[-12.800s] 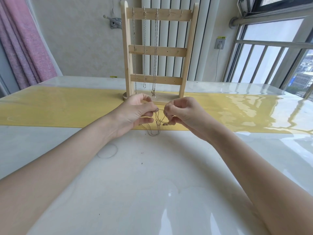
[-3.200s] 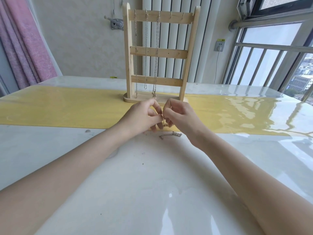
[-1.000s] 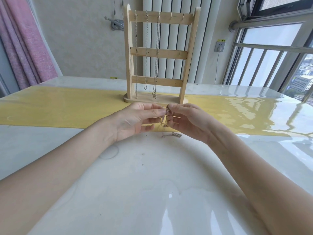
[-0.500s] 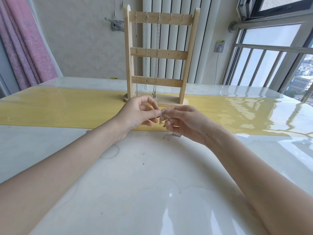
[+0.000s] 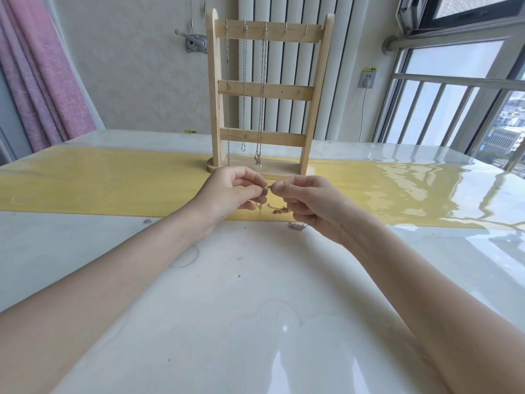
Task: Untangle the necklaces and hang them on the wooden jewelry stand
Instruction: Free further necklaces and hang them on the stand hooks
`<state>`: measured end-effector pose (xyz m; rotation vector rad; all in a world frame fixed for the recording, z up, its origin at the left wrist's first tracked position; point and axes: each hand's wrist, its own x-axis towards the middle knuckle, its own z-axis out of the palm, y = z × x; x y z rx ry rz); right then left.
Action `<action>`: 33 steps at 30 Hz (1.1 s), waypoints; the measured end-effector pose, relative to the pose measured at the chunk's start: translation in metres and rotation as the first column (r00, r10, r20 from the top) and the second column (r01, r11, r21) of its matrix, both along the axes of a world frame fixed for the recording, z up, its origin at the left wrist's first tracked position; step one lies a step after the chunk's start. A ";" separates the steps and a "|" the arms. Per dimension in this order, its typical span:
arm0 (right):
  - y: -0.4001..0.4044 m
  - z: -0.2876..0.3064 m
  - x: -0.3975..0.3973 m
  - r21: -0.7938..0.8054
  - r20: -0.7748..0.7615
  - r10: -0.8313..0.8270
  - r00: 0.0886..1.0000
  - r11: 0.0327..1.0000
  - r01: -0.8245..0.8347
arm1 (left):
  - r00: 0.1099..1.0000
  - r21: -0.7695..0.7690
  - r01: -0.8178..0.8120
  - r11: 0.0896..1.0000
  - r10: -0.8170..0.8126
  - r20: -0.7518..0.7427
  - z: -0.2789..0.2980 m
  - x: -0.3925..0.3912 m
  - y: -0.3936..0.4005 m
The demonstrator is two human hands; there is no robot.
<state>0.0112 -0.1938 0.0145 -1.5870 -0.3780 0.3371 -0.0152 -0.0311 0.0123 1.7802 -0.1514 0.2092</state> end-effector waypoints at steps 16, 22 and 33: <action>0.000 0.000 -0.003 -0.006 0.033 0.024 0.999 1.000 -0.023 | 0.986 0.130 -0.011 0.992 -0.011 0.169 0.002 -0.002 -0.003; 0.001 0.000 -0.002 0.003 0.029 0.006 1.000 1.000 -0.007 | 0.978 0.189 0.031 0.981 -0.069 0.198 0.002 -0.001 -0.002; -0.002 0.002 -0.002 0.035 -0.059 0.115 0.992 0.993 -0.113 | 0.953 0.274 0.023 0.962 -0.104 0.284 0.000 0.000 -0.001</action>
